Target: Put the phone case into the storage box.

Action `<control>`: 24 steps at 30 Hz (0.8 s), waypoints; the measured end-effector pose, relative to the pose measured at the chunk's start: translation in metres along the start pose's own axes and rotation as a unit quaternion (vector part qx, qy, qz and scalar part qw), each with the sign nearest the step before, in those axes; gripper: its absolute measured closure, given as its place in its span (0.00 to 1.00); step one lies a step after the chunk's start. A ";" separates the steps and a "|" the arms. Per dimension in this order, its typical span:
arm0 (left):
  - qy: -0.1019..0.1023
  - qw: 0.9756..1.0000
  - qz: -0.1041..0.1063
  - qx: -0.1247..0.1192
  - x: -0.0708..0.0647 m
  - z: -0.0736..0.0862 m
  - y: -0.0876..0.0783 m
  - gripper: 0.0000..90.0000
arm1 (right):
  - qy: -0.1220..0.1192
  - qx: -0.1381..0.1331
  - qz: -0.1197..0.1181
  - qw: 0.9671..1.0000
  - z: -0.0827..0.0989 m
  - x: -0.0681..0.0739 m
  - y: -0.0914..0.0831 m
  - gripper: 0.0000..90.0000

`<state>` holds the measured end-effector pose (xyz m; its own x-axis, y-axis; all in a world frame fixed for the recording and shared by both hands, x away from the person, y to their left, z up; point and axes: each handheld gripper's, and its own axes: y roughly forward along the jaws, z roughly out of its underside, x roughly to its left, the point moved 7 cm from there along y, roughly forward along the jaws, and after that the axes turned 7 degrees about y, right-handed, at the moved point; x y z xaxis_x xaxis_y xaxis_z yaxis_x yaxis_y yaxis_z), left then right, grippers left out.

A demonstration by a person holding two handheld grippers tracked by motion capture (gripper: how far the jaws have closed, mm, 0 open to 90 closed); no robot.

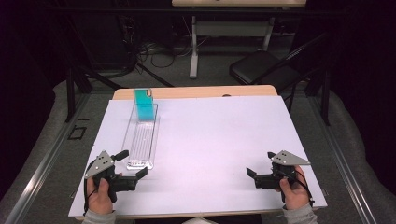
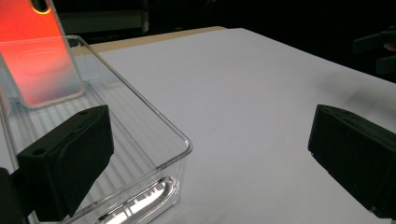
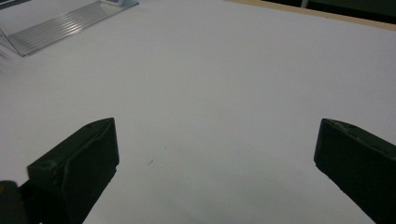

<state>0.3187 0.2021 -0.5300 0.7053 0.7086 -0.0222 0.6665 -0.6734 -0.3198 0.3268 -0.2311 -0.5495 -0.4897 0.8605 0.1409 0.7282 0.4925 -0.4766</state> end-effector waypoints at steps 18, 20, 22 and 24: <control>-0.020 0.999 -0.023 -0.015 0.019 0.008 -0.016 0.01 | 0.030 -0.005 0.019 0.999 0.008 -0.020 -0.001 0.00; -0.020 0.999 -0.023 -0.015 0.020 0.009 -0.016 0.01 | 0.032 -0.005 0.021 0.999 0.008 -0.022 0.000 0.00; -0.020 0.999 -0.023 -0.015 0.021 0.010 -0.016 0.01 | 0.038 -0.005 0.023 0.999 0.009 -0.024 -0.001 0.00; -0.019 0.999 -0.026 -0.016 0.022 0.011 -0.016 0.01 | 0.041 -0.007 0.025 0.999 0.009 -0.026 -0.001 0.00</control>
<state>0.3209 0.2309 -0.5357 0.6599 0.7502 -0.0422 0.7102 -0.6411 -0.2908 0.3346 -0.2555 -0.5610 -0.4114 0.8918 0.1885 0.7577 0.4495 -0.4731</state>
